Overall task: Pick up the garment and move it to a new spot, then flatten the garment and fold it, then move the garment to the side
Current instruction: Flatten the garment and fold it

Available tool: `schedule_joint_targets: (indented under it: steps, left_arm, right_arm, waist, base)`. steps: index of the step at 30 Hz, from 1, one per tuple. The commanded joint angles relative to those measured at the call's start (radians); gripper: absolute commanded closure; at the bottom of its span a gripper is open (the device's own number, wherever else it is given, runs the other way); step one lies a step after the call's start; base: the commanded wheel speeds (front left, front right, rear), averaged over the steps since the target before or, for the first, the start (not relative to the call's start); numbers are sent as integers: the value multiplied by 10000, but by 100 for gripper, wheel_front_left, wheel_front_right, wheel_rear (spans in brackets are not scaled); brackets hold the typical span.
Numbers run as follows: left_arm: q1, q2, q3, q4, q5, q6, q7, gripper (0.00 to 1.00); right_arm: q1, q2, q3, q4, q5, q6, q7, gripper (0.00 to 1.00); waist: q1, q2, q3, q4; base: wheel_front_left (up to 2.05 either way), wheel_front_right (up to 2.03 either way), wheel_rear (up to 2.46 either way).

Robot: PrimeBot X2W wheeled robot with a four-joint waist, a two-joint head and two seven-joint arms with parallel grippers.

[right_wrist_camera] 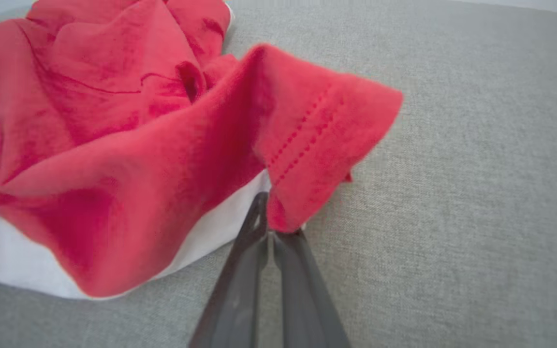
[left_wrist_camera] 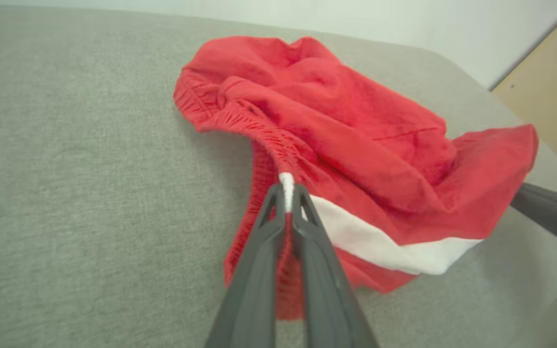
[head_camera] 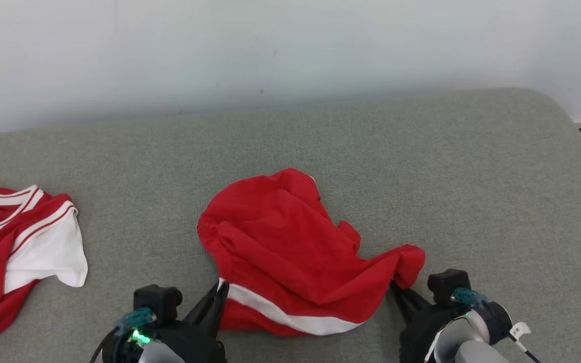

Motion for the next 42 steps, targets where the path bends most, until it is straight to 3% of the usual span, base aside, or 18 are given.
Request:
schedule_joint_targets:
  steps: [1,7,12,17,22,33,38,42]
  left_arm:
    - [14,-16,37,-168,-120,-3,-106,100]
    - [-8,-154,321,-1298,-1159,-73,-588,100]
    - [-413,-217,530,-1848,-2061,-101,-683,100]
    - [-1317,-220,655,-1987,-2853,-100,-547,100]
    - [-2470,-266,1080,-1898,-3735,-98,-506,100]
    - [-5514,83,1579,-803,-4196,-77,-175,100]
    - [-7751,420,2065,-53,-4376,-74,-363,100]
    - [-9523,800,2293,333,-4146,-88,-817,100]
  right_arm:
    - [160,-169,-49,-220,316,-26,127,100]
    - [825,-739,-350,-2958,2698,-25,1452,100]
    - [1175,-1029,-1263,-5340,4173,-25,2098,100]
    - [673,-1112,-2270,-6846,4760,-25,2732,100]
    - [-229,-960,-3093,-7441,4535,-25,3342,100]
    - [-3176,-93,-3292,-5912,3313,-25,4232,100]
    - [-5623,577,-3240,-4161,2411,-25,3542,100]
    - [-7696,933,-3641,-2818,2079,-25,2143,100]
  waist:
    - [0,-1,-123,-43]
    - [0,-1,-352,-244]
    - [0,-1,-494,-393]
    - [0,-1,-506,-550]
    - [0,-1,-359,-699]
    - [0,-1,1582,-1288]
    - [0,-1,3473,-1811]
    - [0,-1,4612,-2102]
  base:
    - [0,0,0]
    - [0,0,0]
    - [0,0,0]
    - [0,0,0]
    - [0,0,0]
    - [0,0,0]
    - [0,0,0]
    - [0,0,0]
